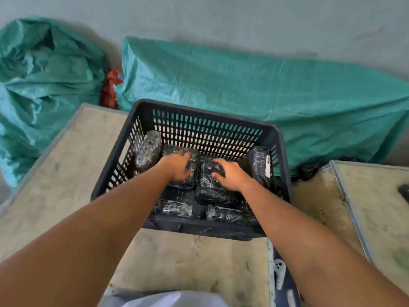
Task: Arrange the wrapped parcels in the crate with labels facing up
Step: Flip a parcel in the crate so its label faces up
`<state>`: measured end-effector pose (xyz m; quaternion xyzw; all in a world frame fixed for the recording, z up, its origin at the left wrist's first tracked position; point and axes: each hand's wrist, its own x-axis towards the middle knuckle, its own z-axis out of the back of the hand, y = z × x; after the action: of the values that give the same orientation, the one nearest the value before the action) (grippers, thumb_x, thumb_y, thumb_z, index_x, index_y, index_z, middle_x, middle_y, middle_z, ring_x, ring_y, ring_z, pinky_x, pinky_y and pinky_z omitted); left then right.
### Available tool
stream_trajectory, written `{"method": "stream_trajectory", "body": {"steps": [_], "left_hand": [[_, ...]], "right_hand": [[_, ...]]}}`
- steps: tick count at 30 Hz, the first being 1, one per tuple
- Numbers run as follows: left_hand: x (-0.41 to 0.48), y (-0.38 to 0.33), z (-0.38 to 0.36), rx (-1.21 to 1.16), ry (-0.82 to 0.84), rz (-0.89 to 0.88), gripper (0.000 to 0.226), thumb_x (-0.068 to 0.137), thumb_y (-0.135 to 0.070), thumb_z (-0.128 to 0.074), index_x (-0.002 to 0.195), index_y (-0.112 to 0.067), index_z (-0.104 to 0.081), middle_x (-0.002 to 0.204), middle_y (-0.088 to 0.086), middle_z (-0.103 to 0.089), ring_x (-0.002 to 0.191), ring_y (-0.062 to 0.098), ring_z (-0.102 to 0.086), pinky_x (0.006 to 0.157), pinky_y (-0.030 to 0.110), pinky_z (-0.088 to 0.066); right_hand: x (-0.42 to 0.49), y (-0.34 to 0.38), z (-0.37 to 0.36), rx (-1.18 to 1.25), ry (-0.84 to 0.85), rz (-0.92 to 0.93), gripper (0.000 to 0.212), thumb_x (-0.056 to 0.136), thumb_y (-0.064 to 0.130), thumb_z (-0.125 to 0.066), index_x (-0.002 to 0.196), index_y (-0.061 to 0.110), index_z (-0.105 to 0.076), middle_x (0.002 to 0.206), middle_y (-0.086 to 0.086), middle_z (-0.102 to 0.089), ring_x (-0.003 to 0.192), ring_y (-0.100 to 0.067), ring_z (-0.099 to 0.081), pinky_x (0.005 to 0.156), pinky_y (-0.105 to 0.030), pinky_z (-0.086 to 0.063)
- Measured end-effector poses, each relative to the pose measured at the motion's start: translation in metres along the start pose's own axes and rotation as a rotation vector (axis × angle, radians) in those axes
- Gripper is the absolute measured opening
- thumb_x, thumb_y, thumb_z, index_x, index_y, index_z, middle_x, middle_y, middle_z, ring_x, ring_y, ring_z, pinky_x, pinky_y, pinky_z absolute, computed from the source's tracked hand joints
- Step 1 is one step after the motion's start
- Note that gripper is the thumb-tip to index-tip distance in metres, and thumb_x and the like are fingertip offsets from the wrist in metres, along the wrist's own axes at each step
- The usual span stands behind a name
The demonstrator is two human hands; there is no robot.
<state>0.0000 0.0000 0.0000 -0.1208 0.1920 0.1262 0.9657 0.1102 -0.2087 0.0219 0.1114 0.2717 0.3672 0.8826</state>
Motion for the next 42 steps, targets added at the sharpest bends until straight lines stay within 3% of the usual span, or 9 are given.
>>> {"method": "stream_trajectory", "body": {"steps": [4,9,21,29,31,34,38,40,42], "left_hand": [[0.019,0.008,-0.013,0.019,0.103,-0.037,0.096,0.095,-0.052,-0.059,0.163,-0.023,0.002,0.169,0.014,0.008,0.155,0.035,0.003,0.120,0.060,-0.020],[0.027,0.011,-0.045,0.021,0.153,-0.081,0.098,0.095,-0.053,-0.057,0.161,-0.029,0.012,0.164,0.010,0.027,0.150,0.034,0.023,0.120,0.064,0.001],[0.025,0.012,-0.057,-0.028,0.137,-0.074,0.098,0.097,-0.046,-0.059,0.160,-0.032,0.015,0.160,0.005,0.035,0.146,0.031,0.033,0.118,0.059,0.013],[0.027,0.015,-0.061,-0.087,0.120,-0.090,0.113,0.086,-0.057,-0.068,0.158,-0.033,0.016,0.161,0.004,0.034,0.145,0.031,0.034,0.116,0.058,0.018],[0.027,0.015,-0.060,-0.152,0.131,-0.117,0.122,0.078,-0.061,-0.073,0.159,-0.034,0.014,0.160,0.002,0.033,0.144,0.032,0.035,0.114,0.061,0.020],[0.027,0.012,-0.055,-0.297,0.077,-0.129,0.119,0.079,-0.049,-0.076,0.159,-0.036,0.011,0.164,-0.006,0.019,0.147,0.032,0.027,0.114,0.066,0.018],[0.025,0.000,-0.044,-0.433,-0.031,-0.153,0.117,0.086,-0.044,-0.075,0.158,-0.039,0.017,0.167,0.001,-0.011,0.153,0.030,-0.016,0.121,0.062,-0.011],[0.024,-0.006,-0.035,-0.529,-0.075,-0.202,0.119,0.088,-0.044,-0.074,0.154,-0.044,0.026,0.165,0.000,-0.011,0.117,0.019,-0.066,0.104,0.043,-0.048],[0.023,-0.012,-0.026,-0.626,-0.128,-0.287,0.121,0.091,-0.040,-0.073,0.149,-0.046,0.034,0.166,0.001,-0.014,0.109,0.010,-0.066,0.099,0.039,-0.053]], "right_hand": [[0.013,-0.014,-0.021,-0.096,0.156,-0.013,0.083,0.096,0.049,-0.066,0.163,0.027,-0.022,0.169,-0.015,-0.020,0.155,-0.038,-0.017,0.121,-0.056,-0.026],[0.019,-0.032,-0.055,-0.198,0.227,-0.024,0.121,0.076,0.053,-0.085,0.165,0.035,-0.003,0.165,-0.011,0.032,0.148,-0.038,0.033,0.123,-0.059,0.007],[0.030,-0.022,-0.067,-0.363,0.268,-0.126,0.151,0.061,0.033,-0.098,0.161,0.034,0.015,0.157,-0.016,0.043,0.145,-0.041,0.035,0.118,-0.065,0.005],[0.023,-0.012,-0.040,-0.252,0.200,-0.017,0.126,0.069,0.039,-0.092,0.165,0.029,-0.011,0.168,-0.022,-0.015,0.149,-0.049,-0.026,0.117,-0.056,-0.032],[0.019,-0.016,-0.024,-0.061,0.046,0.051,0.106,0.069,0.036,-0.090,0.160,0.030,-0.034,0.143,-0.013,-0.059,0.114,-0.026,-0.066,0.101,-0.041,-0.053],[0.015,-0.021,-0.007,0.181,-0.127,0.094,0.082,0.069,0.031,-0.083,0.147,0.035,-0.056,0.102,0.009,-0.070,0.068,0.005,-0.063,0.068,-0.020,-0.053],[0.013,-0.022,0.008,0.376,-0.145,0.074,0.072,0.069,0.035,-0.080,0.139,0.037,-0.064,0.117,0.017,-0.071,0.087,0.013,-0.067,0.079,-0.016,-0.055],[0.012,-0.024,0.015,0.549,-0.142,0.057,0.072,0.067,0.034,-0.078,0.138,0.032,-0.065,0.120,0.017,-0.072,0.103,0.005,-0.069,0.091,-0.022,-0.057],[0.010,-0.028,0.023,0.703,-0.138,0.043,0.067,0.071,0.026,-0.078,0.137,0.027,-0.066,0.114,0.013,-0.076,0.099,-0.001,-0.074,0.085,-0.025,-0.061]]}}
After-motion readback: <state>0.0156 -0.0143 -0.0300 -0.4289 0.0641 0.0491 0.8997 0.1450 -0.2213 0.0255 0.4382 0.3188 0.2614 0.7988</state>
